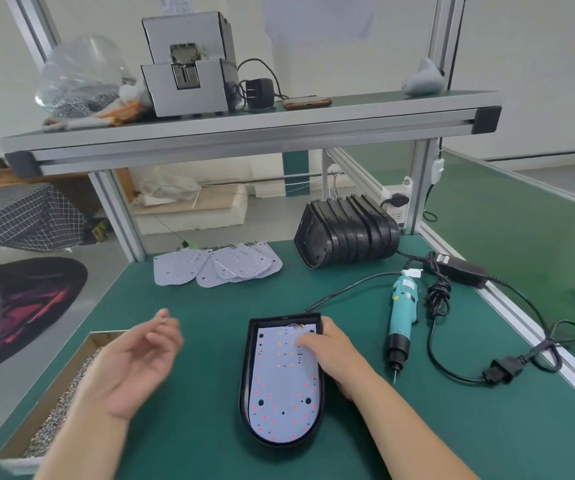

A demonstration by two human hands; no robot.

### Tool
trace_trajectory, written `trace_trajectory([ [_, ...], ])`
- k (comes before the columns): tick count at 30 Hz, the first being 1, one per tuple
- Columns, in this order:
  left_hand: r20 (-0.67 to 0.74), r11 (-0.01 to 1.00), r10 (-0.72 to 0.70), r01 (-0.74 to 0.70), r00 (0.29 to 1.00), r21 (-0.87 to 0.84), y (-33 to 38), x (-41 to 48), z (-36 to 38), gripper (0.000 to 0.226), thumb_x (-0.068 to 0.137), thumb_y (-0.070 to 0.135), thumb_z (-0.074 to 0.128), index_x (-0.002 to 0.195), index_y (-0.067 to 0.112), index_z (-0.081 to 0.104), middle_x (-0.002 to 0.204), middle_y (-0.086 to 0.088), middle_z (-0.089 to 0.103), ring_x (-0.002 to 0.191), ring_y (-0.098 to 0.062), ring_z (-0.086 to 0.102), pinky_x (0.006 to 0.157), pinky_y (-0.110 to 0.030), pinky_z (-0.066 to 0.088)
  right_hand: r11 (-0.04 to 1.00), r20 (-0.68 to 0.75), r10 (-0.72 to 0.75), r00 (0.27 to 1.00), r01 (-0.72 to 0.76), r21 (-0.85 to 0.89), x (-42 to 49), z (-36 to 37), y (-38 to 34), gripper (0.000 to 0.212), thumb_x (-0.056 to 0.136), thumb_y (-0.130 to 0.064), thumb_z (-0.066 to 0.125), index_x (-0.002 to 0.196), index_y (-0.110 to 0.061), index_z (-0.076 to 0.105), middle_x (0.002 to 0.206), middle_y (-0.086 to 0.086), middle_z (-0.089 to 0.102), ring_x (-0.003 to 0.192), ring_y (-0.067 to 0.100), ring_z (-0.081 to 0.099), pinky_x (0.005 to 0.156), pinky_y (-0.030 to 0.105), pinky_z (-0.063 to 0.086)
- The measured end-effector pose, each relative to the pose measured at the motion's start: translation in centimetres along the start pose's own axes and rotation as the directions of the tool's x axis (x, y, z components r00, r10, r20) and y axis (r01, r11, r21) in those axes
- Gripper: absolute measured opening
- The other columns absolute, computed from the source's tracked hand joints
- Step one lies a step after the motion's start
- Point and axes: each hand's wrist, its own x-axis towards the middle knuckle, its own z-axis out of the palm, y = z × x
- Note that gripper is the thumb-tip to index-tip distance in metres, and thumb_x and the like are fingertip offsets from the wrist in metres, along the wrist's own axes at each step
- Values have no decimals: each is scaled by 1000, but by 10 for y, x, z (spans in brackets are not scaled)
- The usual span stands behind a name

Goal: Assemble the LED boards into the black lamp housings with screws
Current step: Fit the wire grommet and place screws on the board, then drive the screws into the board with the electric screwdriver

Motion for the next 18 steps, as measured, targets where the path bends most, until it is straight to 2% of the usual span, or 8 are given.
trace_trajectory([
  [3,36,981,-191,191,981,-7,-50,20,35,47,43,-24,85,80,-1,67,80,-3,54,61,-11,56,45,-15,48,972,18,-23,1000,26,-233,3,1,-11,25,86,-22,59,109,-13,57,111,4,65,104,24,62,86,35,50],
  [5,-27,959,-284,284,959,-8,-79,33,50,32,56,-22,76,78,-2,63,76,-6,53,55,-14,53,40,-13,43,913,21,-37,999,42,-406,3,0,-19,28,86,-31,58,107,-13,53,107,2,63,96,21,60,73,32,46],
  [7,-152,948,-303,314,941,49,-104,44,56,8,74,-8,62,79,-2,60,73,-9,52,51,-15,51,36,-13,38,868,16,-40,999,43,-494,3,-1,-24,31,85,-37,58,105,-14,51,104,3,62,93,21,60,70,32,46],
  [8,-211,945,-285,311,935,102,-114,49,56,4,81,-4,57,81,-2,60,71,-10,53,49,-15,51,35,-14,36,852,17,-39,999,42,-521,3,-1,-25,33,86,-39,58,107,-14,50,106,3,61,95,22,60,73,33,47],
  [10,-305,930,-206,283,930,235,-128,58,54,10,92,-4,53,86,-5,61,68,-11,55,46,-13,53,35,-14,39,828,24,-33,999,40,-560,3,-3,-25,34,89,-41,59,109,-15,49,110,4,61,100,23,60,80,35,50],
  [14,-329,878,-40,190,944,439,-142,64,51,10,94,-10,58,87,-10,66,66,-13,64,48,-12,62,45,-16,51,756,76,-99,992,125,-642,-4,-21,-28,46,93,-51,58,124,-18,52,117,2,63,108,24,59,84,32,45],
  [16,-327,862,35,137,944,489,-146,66,50,9,90,-14,60,85,-12,66,70,-15,67,53,-16,67,51,-19,56,774,-61,-219,974,135,-618,-10,-47,-34,52,91,-56,56,130,-22,56,111,-5,66,103,19,58,84,29,41],
  [18,-326,851,69,114,943,512,-150,66,51,7,88,-16,62,84,-13,66,73,-16,67,56,-21,70,53,-22,58,746,-301,-315,900,39,-665,-10,-82,-37,49,88,-60,51,119,-23,60,110,-4,65,97,20,57,82,33,43],
])
